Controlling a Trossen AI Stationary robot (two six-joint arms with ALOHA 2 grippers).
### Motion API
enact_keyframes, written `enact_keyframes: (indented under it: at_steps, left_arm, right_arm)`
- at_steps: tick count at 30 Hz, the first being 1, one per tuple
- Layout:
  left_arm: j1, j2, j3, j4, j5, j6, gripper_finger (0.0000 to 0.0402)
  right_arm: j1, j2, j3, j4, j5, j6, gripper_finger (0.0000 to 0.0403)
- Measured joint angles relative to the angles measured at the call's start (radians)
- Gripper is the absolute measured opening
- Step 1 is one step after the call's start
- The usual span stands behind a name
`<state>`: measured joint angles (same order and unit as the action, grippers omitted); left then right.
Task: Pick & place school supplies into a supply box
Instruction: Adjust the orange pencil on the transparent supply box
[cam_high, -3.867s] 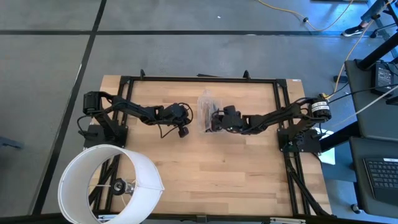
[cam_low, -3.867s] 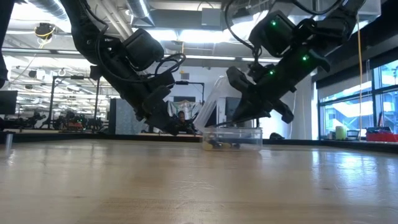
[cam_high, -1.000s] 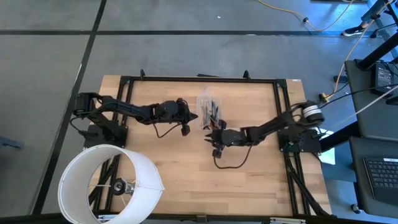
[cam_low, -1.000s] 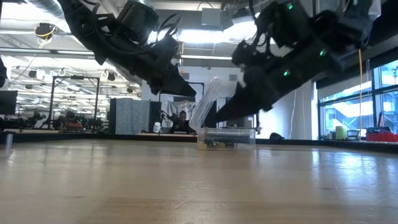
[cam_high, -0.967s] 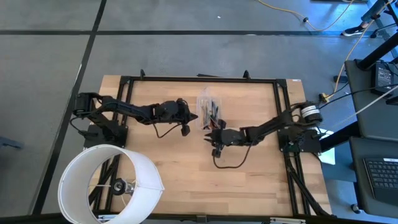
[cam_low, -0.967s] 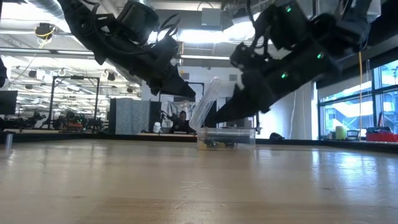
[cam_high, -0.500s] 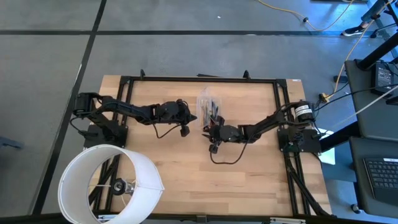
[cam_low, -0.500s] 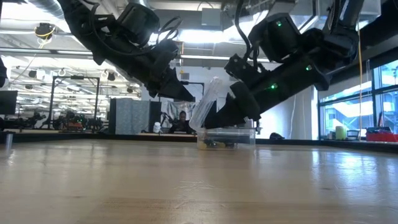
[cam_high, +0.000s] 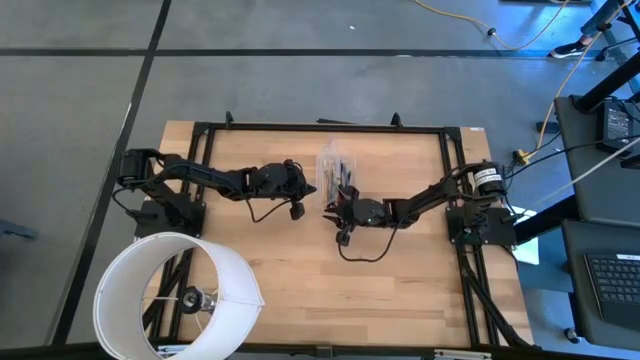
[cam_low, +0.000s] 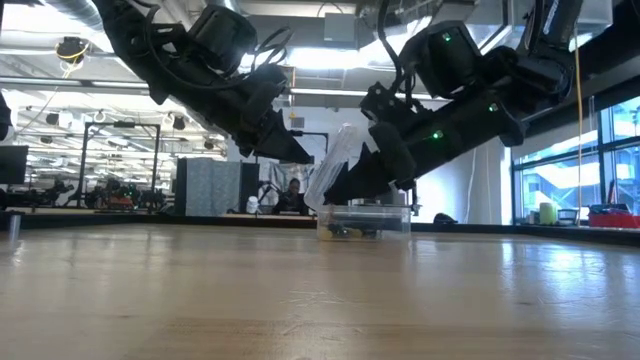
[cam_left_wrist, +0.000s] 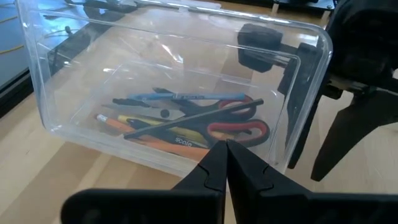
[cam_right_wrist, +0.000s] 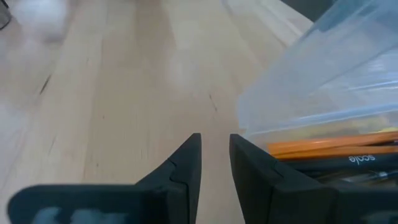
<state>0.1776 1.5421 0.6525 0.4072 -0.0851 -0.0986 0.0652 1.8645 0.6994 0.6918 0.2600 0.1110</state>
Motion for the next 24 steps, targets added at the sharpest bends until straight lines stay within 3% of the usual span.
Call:
enact_keyframes:
  at_steps: [13,24]
  left_arm:
    - [0.000,0.000,0.000,0.000,0.000,0.000,0.0003]
    - [0.000,0.000,0.000,-0.001,0.000,0.000,0.0005]
  right_arm:
    - [-0.026,0.000,0.000,-0.007,-0.024,0.016,0.0087]
    - [-0.026,0.000,0.000,-0.016,0.072,0.003,0.0087]
